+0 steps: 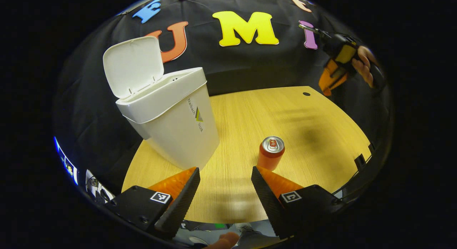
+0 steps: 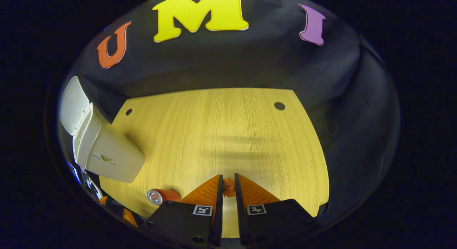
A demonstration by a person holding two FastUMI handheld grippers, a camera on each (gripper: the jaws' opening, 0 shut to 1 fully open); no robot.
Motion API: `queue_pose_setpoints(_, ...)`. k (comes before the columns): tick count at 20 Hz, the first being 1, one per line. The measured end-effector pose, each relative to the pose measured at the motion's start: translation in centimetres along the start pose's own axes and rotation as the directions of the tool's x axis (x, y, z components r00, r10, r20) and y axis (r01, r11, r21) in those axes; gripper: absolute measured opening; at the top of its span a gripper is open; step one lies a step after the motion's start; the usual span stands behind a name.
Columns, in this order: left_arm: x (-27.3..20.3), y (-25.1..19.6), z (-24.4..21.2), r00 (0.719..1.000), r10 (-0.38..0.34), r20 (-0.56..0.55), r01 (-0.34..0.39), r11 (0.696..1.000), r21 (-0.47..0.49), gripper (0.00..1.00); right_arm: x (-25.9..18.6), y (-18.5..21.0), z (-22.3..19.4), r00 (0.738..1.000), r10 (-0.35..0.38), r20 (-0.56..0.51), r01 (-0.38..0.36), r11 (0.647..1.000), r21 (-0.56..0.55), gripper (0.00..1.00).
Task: Press the lid of the desktop garbage bin to open it, pick up the crumpled paper on the desktop and throw it into the bin, then pick up the pop can on the desktop and drop it into the bin, and finally close the garbage bin lid.
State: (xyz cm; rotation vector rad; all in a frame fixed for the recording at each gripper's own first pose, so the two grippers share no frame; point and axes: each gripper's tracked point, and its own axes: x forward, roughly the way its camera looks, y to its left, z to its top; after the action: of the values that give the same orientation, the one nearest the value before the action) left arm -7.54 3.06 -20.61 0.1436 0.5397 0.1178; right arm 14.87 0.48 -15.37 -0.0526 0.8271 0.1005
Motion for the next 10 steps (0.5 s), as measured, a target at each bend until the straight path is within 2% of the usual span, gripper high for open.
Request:
queue_pose_setpoints(6,-0.3,0.4,0.1,0.999,-0.036,0.001,0.036,0.999,-0.035,0.96,-4.0,7.6,7.2,0.987,0.121,0.108,-0.113,0.990,-0.079,0.20)
queue_pose_setpoints(8,-0.5,0.9,-0.1,0.999,-0.043,-0.005,0.043,0.998,-0.048,0.96,-5.0,11.0,8.3,0.979,0.171,0.116,-0.159,0.982,-0.105,0.20)
queue_pose_setpoints(9,-0.5,1.3,-0.1,0.999,-0.041,-0.005,0.041,0.998,-0.052,1.00,-5.3,12.9,8.6,0.973,0.201,0.113,-0.188,0.976,-0.112,0.18)
queue_pose_setpoints(10,-0.5,1.8,0.0,0.999,-0.040,-0.004,0.039,0.998,-0.054,0.96,-5.8,14.6,8.9,0.967,0.228,0.114,-0.215,0.969,-0.121,0.18)
